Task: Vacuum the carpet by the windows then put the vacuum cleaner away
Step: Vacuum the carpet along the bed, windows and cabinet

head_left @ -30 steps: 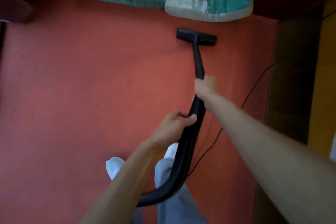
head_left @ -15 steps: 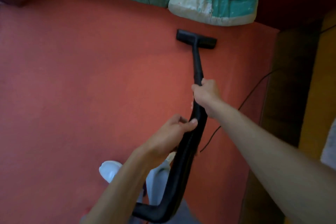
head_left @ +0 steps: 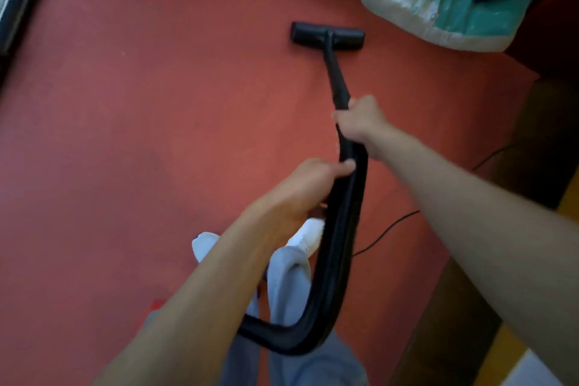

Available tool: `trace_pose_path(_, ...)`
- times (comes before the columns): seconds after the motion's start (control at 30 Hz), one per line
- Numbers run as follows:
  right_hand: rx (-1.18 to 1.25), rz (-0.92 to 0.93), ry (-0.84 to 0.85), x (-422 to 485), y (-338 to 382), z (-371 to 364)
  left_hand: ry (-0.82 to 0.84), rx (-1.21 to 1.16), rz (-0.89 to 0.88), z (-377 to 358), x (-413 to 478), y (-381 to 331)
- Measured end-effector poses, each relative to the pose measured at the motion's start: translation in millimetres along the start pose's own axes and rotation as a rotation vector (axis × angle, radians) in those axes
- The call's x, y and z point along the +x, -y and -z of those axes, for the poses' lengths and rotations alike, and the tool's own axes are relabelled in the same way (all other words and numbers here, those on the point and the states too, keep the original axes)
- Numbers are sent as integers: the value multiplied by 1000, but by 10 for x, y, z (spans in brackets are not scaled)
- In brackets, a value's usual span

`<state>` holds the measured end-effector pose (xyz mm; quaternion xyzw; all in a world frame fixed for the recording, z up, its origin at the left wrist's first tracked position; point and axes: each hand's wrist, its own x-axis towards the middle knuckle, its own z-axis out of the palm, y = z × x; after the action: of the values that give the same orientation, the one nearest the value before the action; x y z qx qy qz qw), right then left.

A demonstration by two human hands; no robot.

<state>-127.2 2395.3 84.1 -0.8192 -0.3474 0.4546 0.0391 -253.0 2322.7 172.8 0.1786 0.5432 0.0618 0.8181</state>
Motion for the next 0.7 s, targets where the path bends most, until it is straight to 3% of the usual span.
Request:
trace_pose_path(0.1,-53,27,-63,221,311,-195,-97,-122,-46,136,99,-32)
trace_pose_path(0.23,4,-19,-75,259,612,-338,-99,-176,-127,419,39,-31)
trace_pose_path(0.33,-56,12,-51,-56,697,-461,16,-124,-118,766,-226,-29)
trace_pose_path(0.53,-48,-76,136,-1097,891,-437,474,-20,-54,1411,-1066,-46)
trace_pose_path(0.6,61,-150,207,-1305,964,-492,517,-6,-33,1564,-1224,-116)
trace_pose_path(0.7,207,-220,215,-1349,1201,-650,390,76,-36,1785,-1381,-338)
